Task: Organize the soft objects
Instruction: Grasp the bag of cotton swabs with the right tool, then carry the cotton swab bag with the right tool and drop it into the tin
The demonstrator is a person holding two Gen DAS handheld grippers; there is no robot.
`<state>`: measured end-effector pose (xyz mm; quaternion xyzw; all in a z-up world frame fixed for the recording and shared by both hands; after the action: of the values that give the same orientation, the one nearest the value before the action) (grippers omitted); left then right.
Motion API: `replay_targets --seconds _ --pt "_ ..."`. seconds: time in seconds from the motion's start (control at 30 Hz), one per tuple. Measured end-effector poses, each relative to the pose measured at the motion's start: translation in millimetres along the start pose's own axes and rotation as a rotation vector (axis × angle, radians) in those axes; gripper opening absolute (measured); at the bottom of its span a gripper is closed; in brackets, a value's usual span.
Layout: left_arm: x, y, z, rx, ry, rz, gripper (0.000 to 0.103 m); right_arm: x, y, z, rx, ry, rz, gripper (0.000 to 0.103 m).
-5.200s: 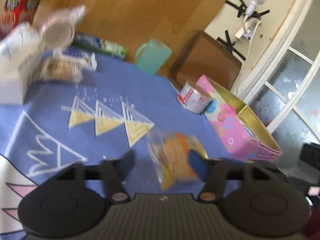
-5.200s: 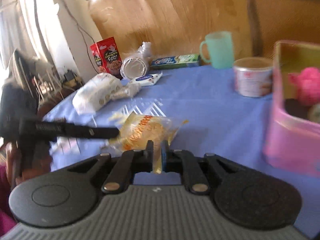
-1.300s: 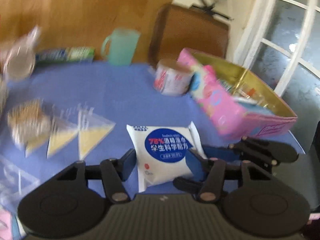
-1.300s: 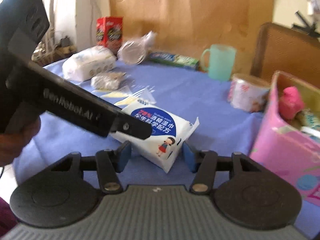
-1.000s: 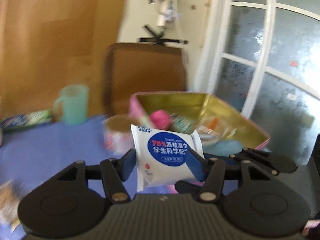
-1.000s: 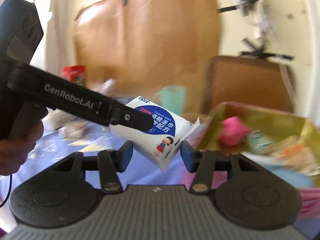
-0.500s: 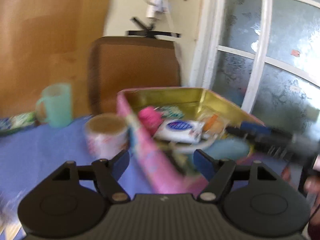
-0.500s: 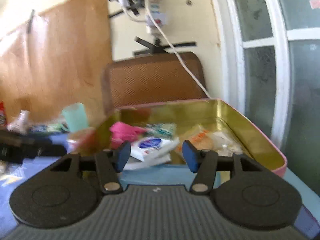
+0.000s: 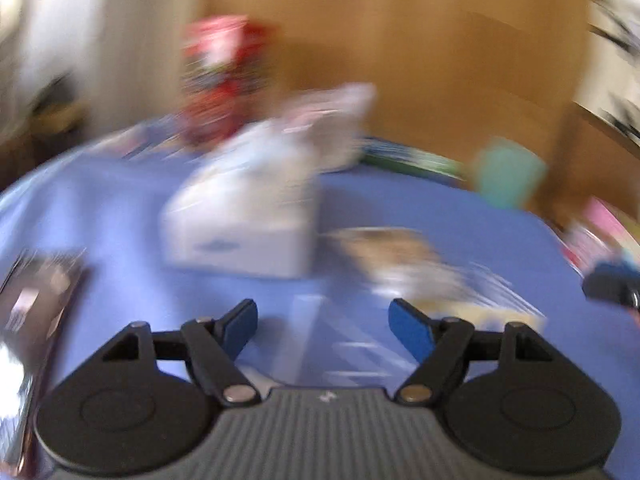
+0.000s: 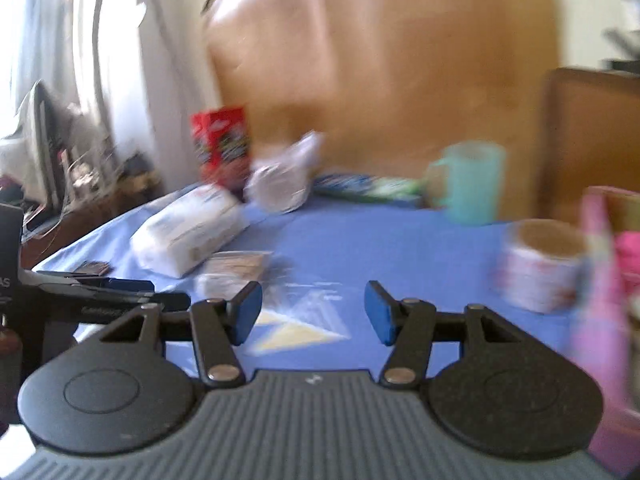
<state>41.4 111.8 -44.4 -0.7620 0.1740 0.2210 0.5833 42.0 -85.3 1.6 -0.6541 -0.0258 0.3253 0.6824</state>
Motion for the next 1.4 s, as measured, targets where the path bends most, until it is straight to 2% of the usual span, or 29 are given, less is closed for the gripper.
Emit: replay_targets --seconds 0.03,0.1,0.13,0.2,0.23,0.27,0.3,0.33,0.37,0.43,0.5,0.63,0.7,0.77,0.87,0.9,1.0,1.03,1.07,1.13,1.17,1.23,1.27,1.33,1.4 --pt "-1.8 -2.5 10.0 -0.069 0.029 -0.022 0.078 15.2 -2.7 7.9 -0.013 -0.016 0.015 0.059" --pt "-3.5 -3.1 21.8 -0.133 -0.014 -0.049 0.081 43.6 -5.6 23.1 -0.036 -0.042 0.056 0.060" --pt "-4.4 -2.7 22.1 -0.143 -0.011 -0.057 0.082 54.9 -4.1 30.4 -0.046 -0.053 0.077 0.062" --pt "-7.6 -2.5 21.9 -0.143 -0.003 -0.072 0.082 76.6 -2.6 43.0 -0.071 -0.067 0.123 0.076" --pt "-7.8 -2.0 23.8 -0.150 -0.013 -0.071 0.074 81.9 -1.3 46.0 -0.083 -0.068 0.134 0.077" --pt "-7.4 -1.4 29.0 -0.173 -0.026 -0.065 0.071 87.6 -1.0 47.9 -0.086 -0.068 0.138 0.077" --pt "-8.3 -1.7 35.0 -0.192 -0.021 -0.072 0.074 89.6 -0.1 46.6 -0.083 -0.063 0.140 0.073" --pt "-8.9 -2.4 37.7 -0.202 0.012 -0.072 0.081 93.3 1.3 43.9 -0.077 -0.051 0.160 0.070" --pt "-9.6 -1.9 36.3 -0.194 0.020 -0.072 0.081 95.8 3.5 40.0 -0.063 -0.052 0.181 0.059" --pt "-10.0 -2.7 33.1 -0.171 0.011 -0.070 0.081 85.9 6.3 30.3 -0.015 -0.072 0.173 0.052" --pt "-7.2 -3.8 29.4 -0.150 0.009 -0.062 0.081 69.2 7.7 23.7 -0.024 -0.055 0.168 0.046" --pt "-0.5 -4.5 20.6 -0.108 0.021 -0.039 0.079 17.0 25.5 4.7 -0.032 -0.032 0.156 0.046" --pt "-0.9 -2.6 12.1 -0.069 0.025 -0.020 0.077 -21.7 38.0 -7.6 -0.046 0.007 0.136 0.046" --pt "-2.5 -0.5 -4.7 -0.031 0.089 0.015 0.072 -56.7 50.2 -17.4 -0.071 0.073 0.106 0.047" --pt "-11.4 3.7 -52.6 0.039 0.277 0.062 0.072 -89.0 62.4 -26.6 -0.078 0.168 0.065 0.055" --pt "-14.1 7.0 -73.3 0.073 0.341 0.088 0.072 -97.3 66.8 -30.1 -0.065 0.176 0.062 0.064" --pt "-15.4 20.8 -124.7 0.128 0.502 0.192 0.071 -101.6 76.8 -35.7 -0.045 0.182 0.065 0.071" --pt "-13.5 26.3 -137.3 0.138 0.531 0.229 0.071 -98.4 79.5 -37.7 -0.044 0.192 0.074 0.071" --pt "-10.3 32.0 -148.8 0.145 0.546 0.266 0.071 -93.9 81.8 -39.2 -0.040 0.197 0.084 0.071" --pt "-1.7 41.1 -165.1 0.152 0.564 0.332 0.062 -87.5 83.3 -39.5 -0.027 0.185 0.088 0.071" --pt "0.0 43.1 -171.7 0.164 0.567 0.327 0.062 -84.3 83.4 -39.1 -0.030 0.176 0.093 0.071" --pt "1.8 44.3 -183.6 0.194 0.575 0.333 0.035 -83.3 82.7 -34.2 -0.059 0.151 0.095 0.054" --pt "0.4 41.7 -187.7 0.175 0.598 0.349 0.029 -82.7 81.7 -31.6 -0.087 0.170 0.084 0.050" --pt "-8.2 32.3 -197.6 0.203 0.602 0.322 0.029 -91.4 79.9 -28.9 -0.121 0.205 0.033 0.046" --pt "-26.1 23.8 -211.2 0.257 0.628 0.258 0.029 -107.9 72.7 -30.2 -0.122 0.237 -0.049 0.043"
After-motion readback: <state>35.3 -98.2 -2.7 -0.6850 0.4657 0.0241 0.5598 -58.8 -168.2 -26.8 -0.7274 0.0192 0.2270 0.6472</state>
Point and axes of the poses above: each gripper's, at about its wrist camera, not at the fingertips, and x roughly the way its jaws point, z to its left, y to its underside, the point moved 5 cm from there along x, roughly the way its jaws point, and after that the axes turned 2 degrees about -z, right-handed, at the moved point
